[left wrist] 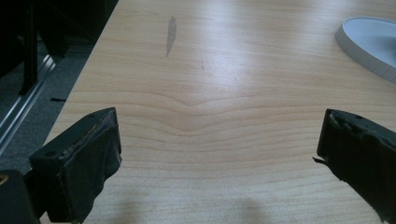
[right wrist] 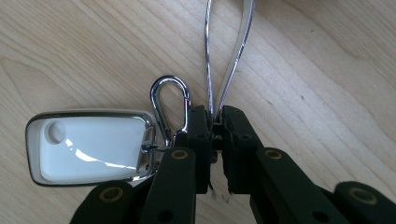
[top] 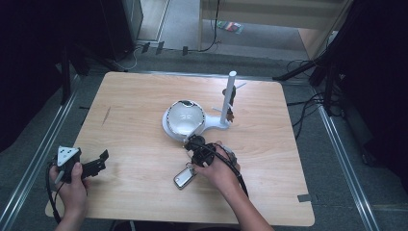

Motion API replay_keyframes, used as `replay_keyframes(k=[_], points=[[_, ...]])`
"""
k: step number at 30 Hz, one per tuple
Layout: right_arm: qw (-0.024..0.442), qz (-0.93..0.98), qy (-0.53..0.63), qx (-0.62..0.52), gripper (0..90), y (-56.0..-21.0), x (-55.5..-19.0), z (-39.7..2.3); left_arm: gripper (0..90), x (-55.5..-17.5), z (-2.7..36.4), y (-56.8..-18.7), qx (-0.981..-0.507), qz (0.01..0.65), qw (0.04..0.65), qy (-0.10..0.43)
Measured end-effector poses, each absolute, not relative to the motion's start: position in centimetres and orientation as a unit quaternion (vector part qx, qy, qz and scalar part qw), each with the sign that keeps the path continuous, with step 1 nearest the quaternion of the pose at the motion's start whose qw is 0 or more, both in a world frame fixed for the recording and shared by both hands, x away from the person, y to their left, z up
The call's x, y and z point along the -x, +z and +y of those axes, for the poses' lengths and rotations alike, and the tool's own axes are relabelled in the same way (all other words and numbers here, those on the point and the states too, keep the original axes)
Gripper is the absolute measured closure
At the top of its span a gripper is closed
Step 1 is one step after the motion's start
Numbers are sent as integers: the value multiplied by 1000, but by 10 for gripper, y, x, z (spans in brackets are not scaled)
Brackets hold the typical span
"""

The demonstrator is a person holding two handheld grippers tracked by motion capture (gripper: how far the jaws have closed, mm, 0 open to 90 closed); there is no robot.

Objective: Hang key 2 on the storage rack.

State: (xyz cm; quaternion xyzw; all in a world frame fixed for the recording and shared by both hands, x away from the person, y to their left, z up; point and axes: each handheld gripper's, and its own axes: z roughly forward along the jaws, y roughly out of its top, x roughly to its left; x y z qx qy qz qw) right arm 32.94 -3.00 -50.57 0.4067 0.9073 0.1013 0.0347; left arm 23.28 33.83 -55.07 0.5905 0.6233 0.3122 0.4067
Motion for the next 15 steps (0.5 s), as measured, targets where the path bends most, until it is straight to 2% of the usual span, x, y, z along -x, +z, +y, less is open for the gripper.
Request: replay_keyframes(k=[15], points=[[38,884,123,-449,833,-494,-330,-62,0,-233,338,-551,-592,622,406,314]])
